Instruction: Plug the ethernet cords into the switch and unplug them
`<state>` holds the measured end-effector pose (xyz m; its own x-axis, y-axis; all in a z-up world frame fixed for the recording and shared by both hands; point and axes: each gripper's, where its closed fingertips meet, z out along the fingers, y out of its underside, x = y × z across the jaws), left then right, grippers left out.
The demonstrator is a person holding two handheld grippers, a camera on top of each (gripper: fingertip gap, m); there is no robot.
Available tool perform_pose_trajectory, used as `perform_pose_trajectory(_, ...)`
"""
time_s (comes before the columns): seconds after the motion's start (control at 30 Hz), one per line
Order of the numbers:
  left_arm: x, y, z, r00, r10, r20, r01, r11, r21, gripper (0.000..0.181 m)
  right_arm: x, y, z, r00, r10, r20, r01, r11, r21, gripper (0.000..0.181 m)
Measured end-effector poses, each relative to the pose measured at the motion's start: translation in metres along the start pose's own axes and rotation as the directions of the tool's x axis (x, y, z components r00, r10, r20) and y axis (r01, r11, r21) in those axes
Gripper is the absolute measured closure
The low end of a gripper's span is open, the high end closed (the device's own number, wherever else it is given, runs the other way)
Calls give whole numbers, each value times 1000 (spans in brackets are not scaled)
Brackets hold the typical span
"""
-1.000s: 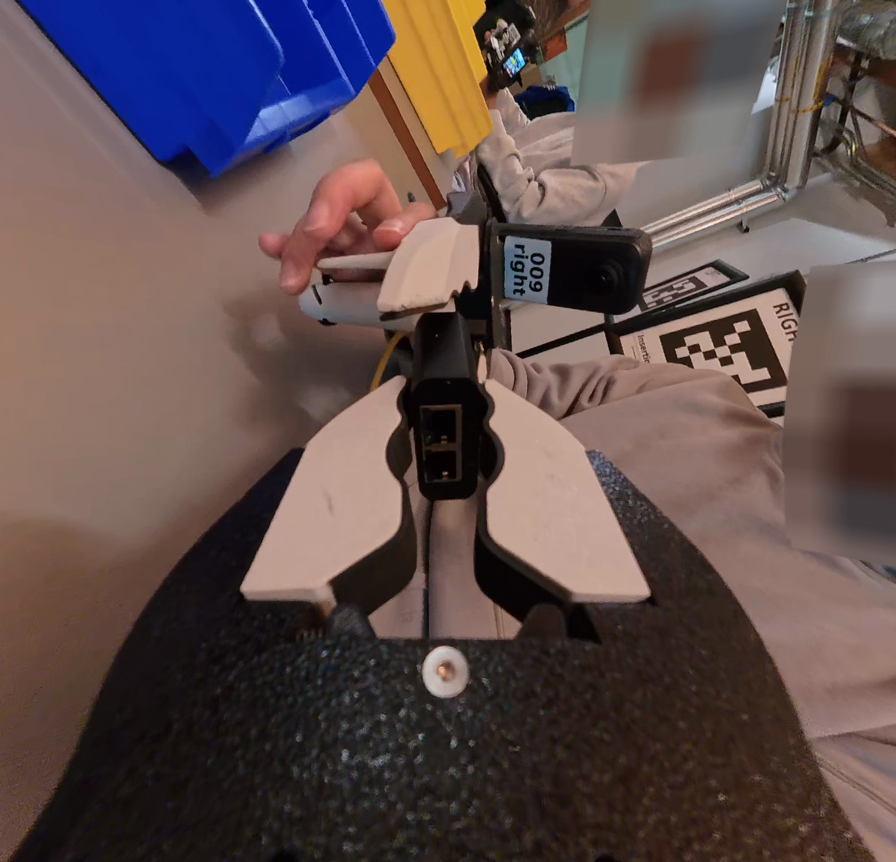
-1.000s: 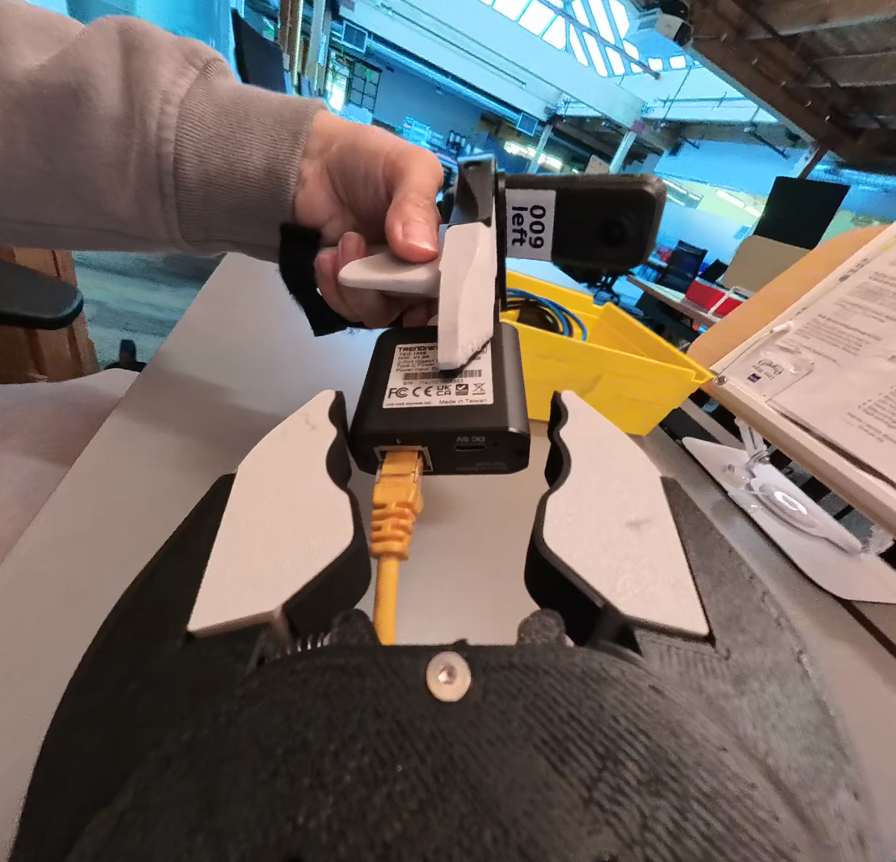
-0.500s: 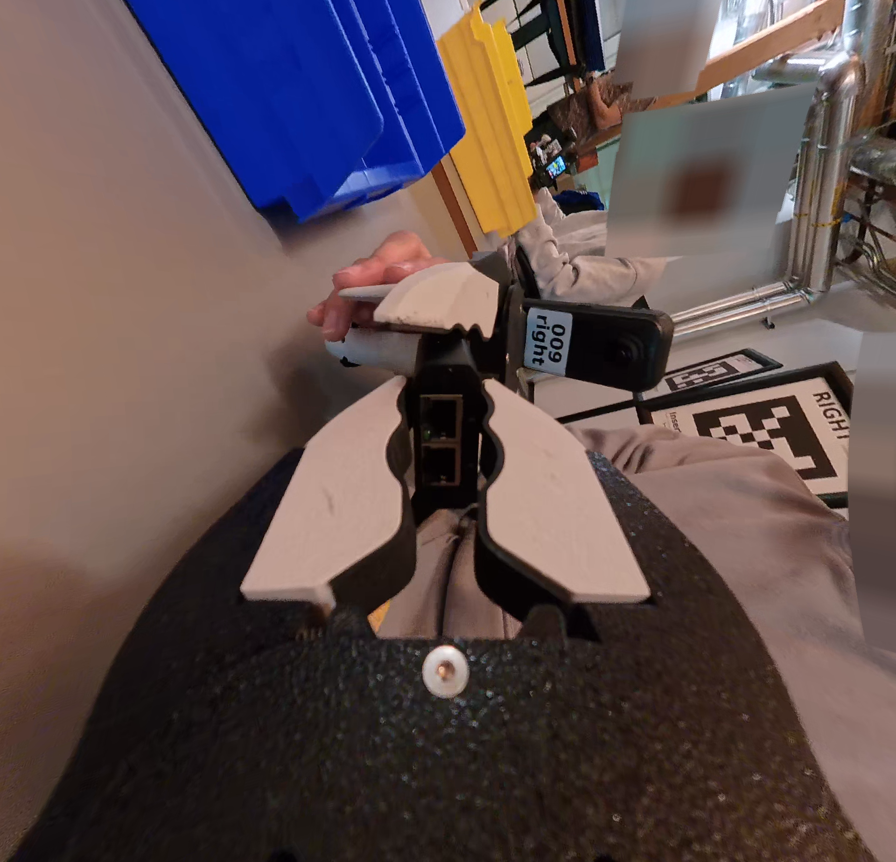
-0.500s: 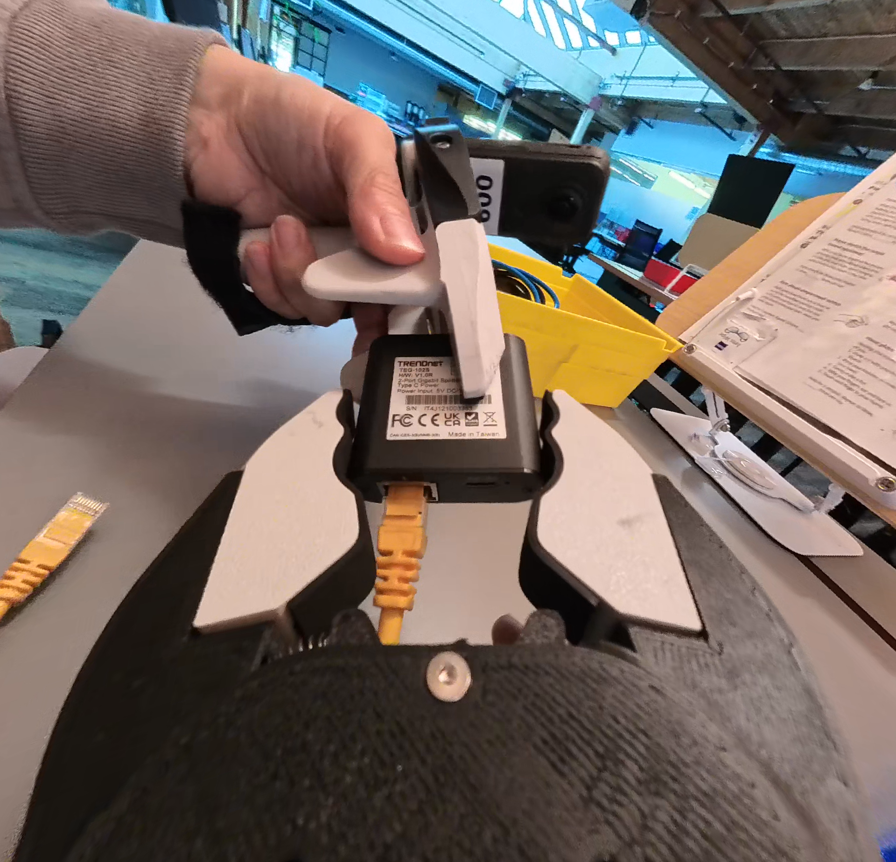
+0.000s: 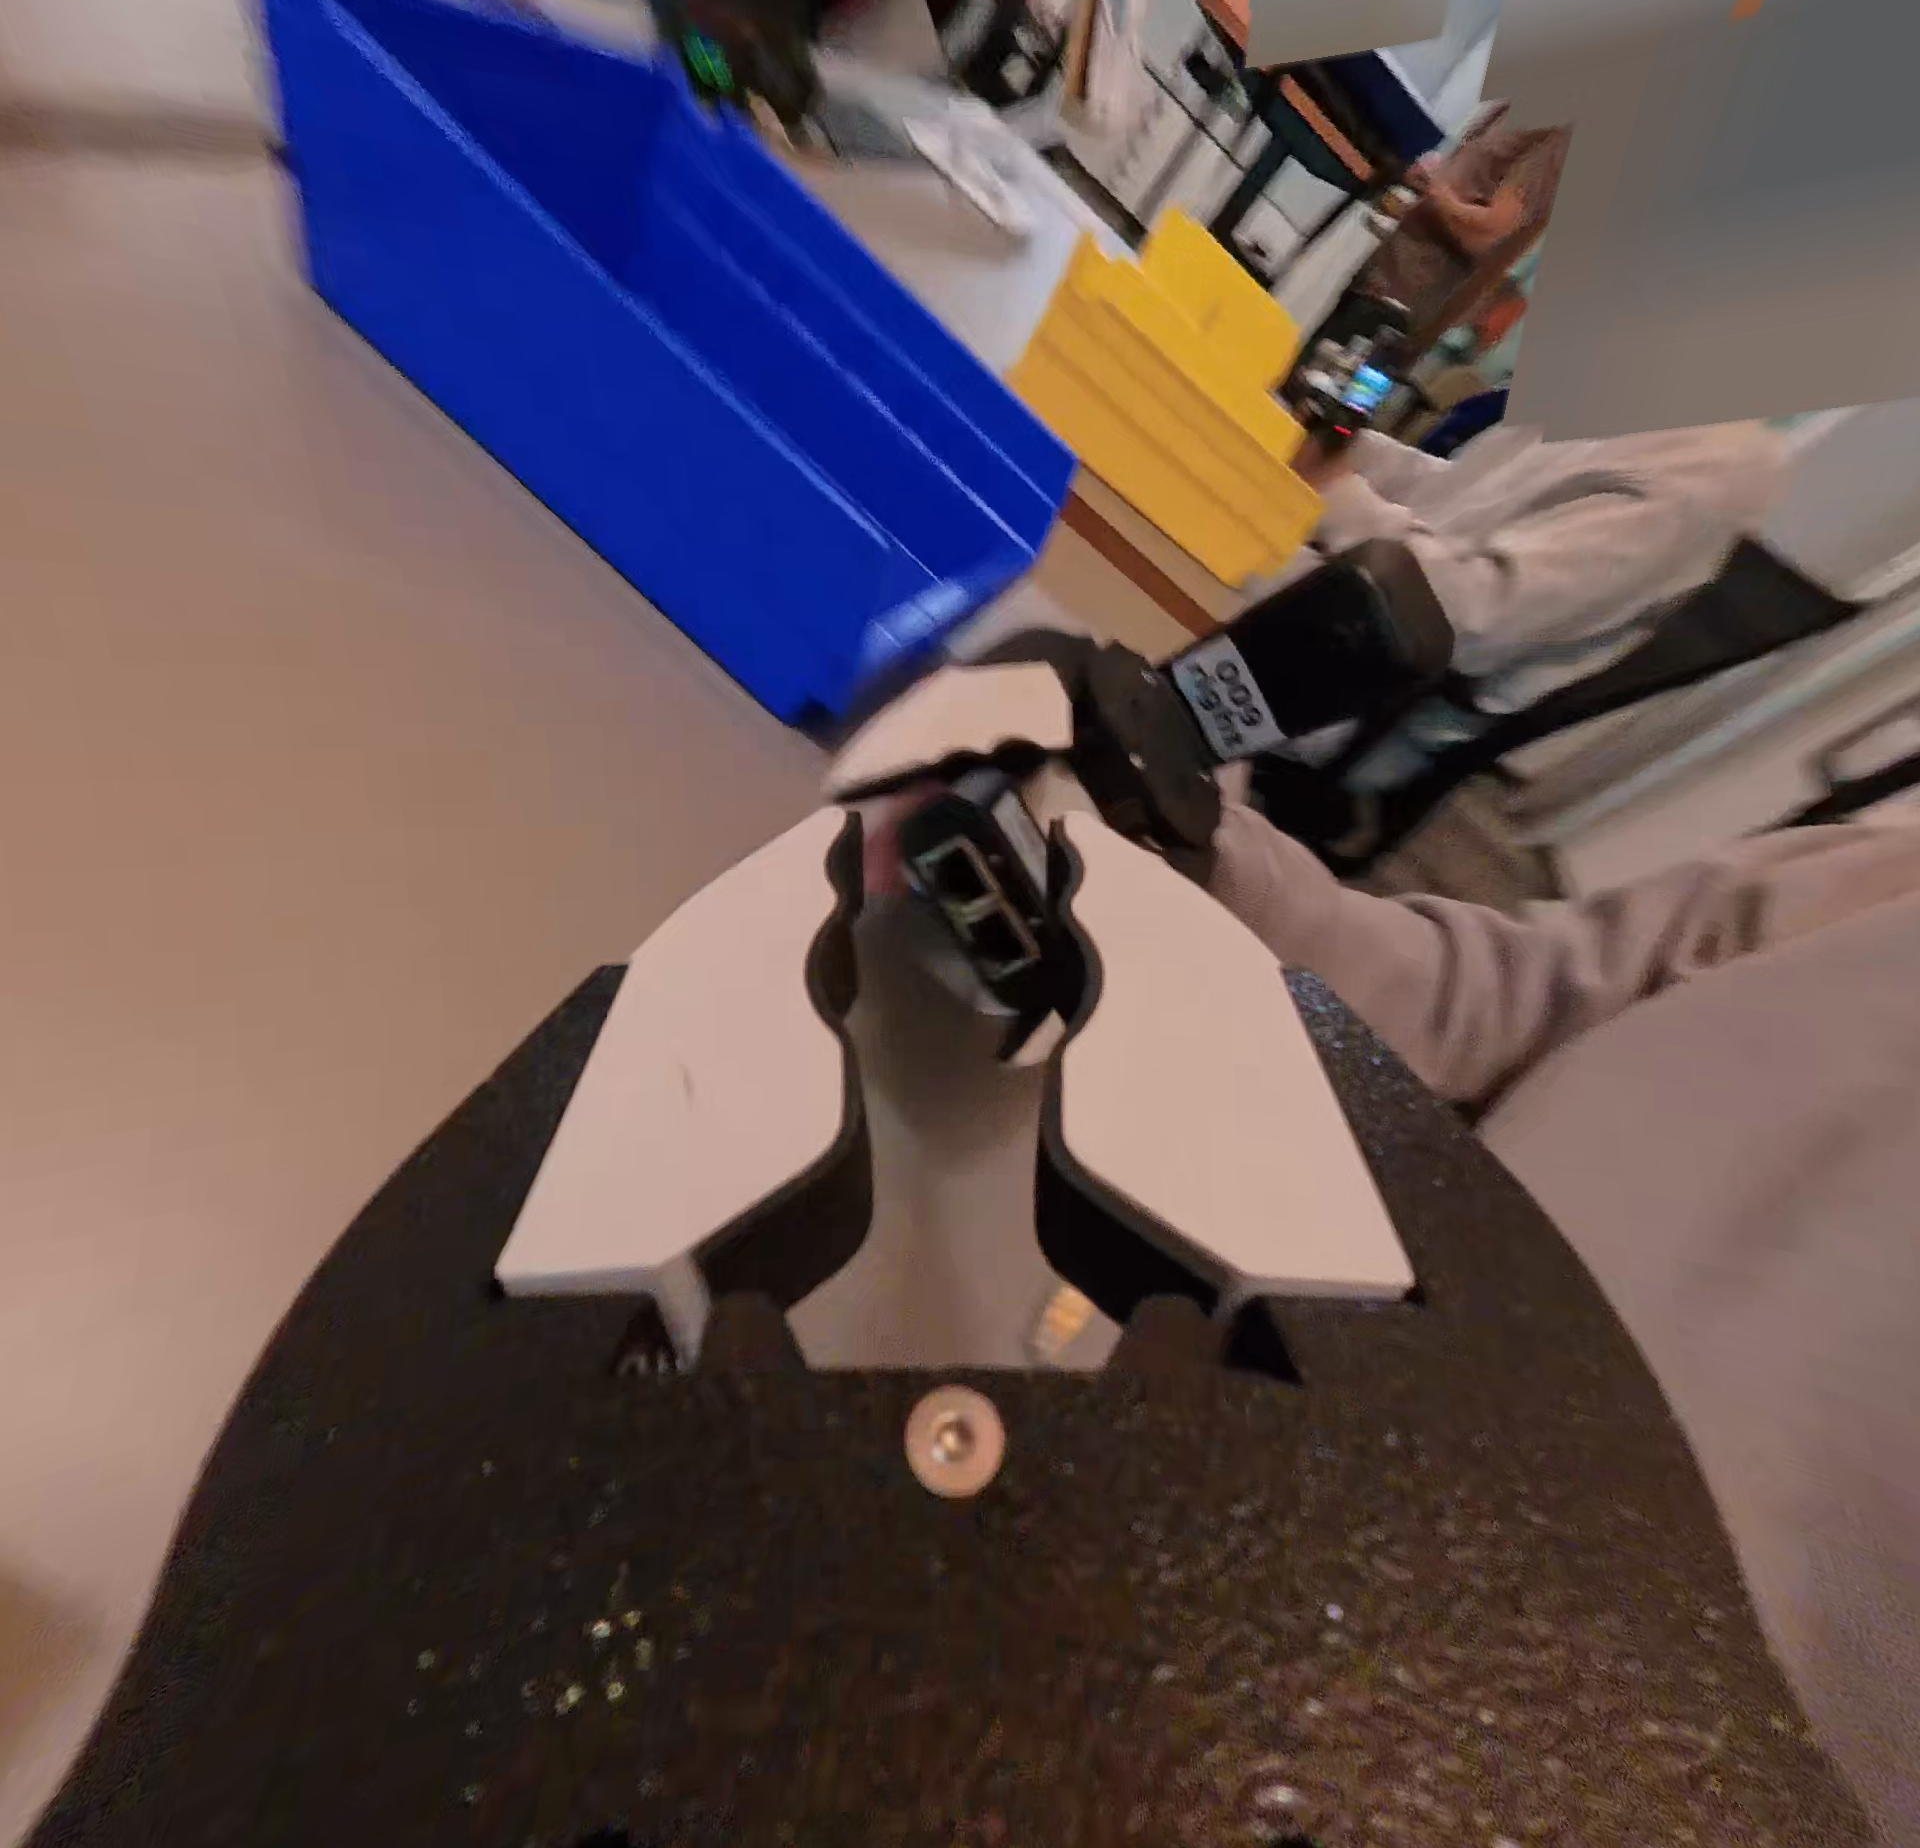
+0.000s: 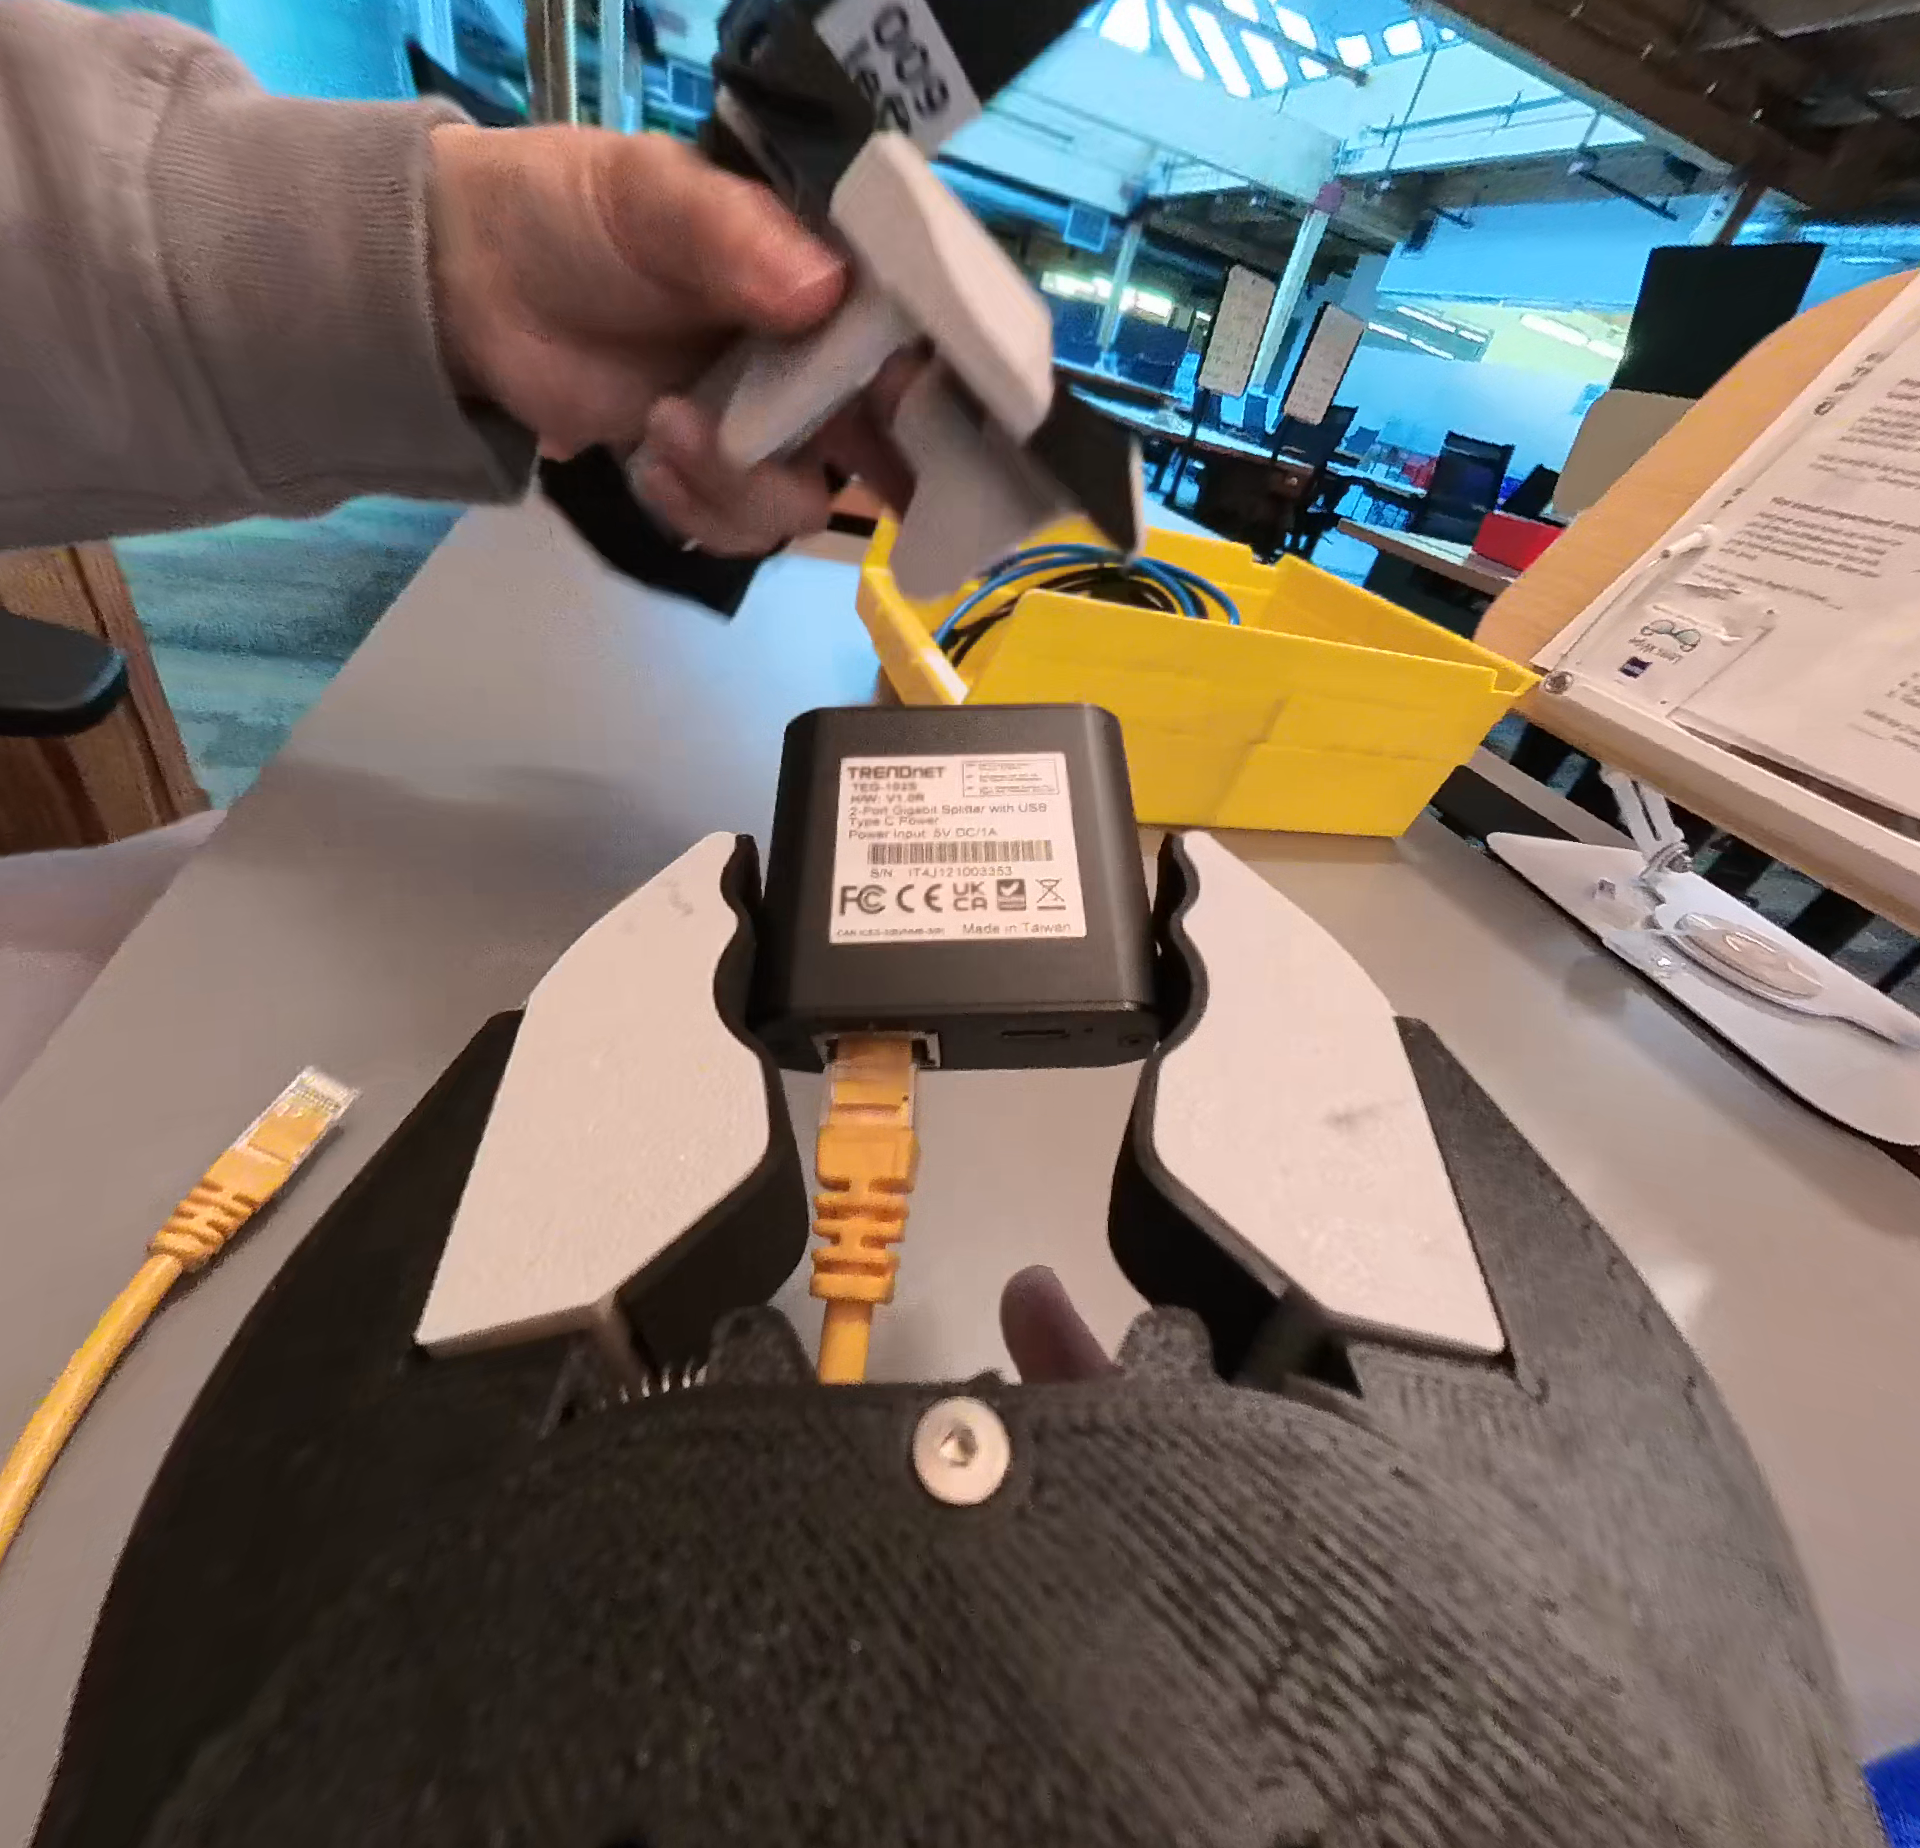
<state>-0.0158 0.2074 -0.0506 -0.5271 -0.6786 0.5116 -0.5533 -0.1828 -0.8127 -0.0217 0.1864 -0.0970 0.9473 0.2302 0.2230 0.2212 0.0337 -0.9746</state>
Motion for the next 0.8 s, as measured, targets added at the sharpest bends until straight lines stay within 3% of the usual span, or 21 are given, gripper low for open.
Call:
perform_pose_trajectory(0.07, -24, -24, -36, 967, 182, 176, -186, 983, 6, 144, -2, -2, -1, 1000, 3, 19, -3, 1000, 15, 108)
perform_pose_trajectory(0.1, -44, -31, -57, 916, 280, 286, -278, 959, -50, 139, -2, -2, -1, 1000, 3, 17, -3, 1000, 16, 108)
perform_pose_trajectory(0.2, -105, -42, -118, 689, 526, 499, -419, 850, -318, 132, -2, -1, -1, 1000, 4, 21, -4, 1000, 7, 108)
perform_pose_trajectory(0.3, -147, -35, -151, 541, 694, 475, -425, 713, -557, 127, -2, 0, 0, 1000, 7, 20, -7, 1000, 2, 108)
perform_pose_trajectory(0.43, -183, -22, -157, 405, 868, 286, -426, 456, -781, 121, 1, -1, -1, 1000, 20, 11, -20, 1000, 9, 108)
perform_pose_trajectory(0.5, -198, -16, -155, 374, 905, 202, -417, 359, -835, 123, 2, -3, -2, 1000, 29, 11, -29, 999, 24, 108)
perform_pose_trajectory(0.6, -220, -13, -156, 351, 923, 156, -386, 294, -874, 123, 4, -6, -6, 999, 49, 8, -50, 997, 55, 108)
perform_pose_trajectory(0.73, -240, -20, -157, 368, 920, 137, -359, 277, -891, 134, 7, -9, -9, 998, 67, 8, -67, 994, 87, 108)
perform_pose_trajectory(0.8, -248, -24, -163, 417, 897, 149, -325, 300, -897, 141, 7, -10, -10, 998, 65, 6, -65, 994, 92, 108)
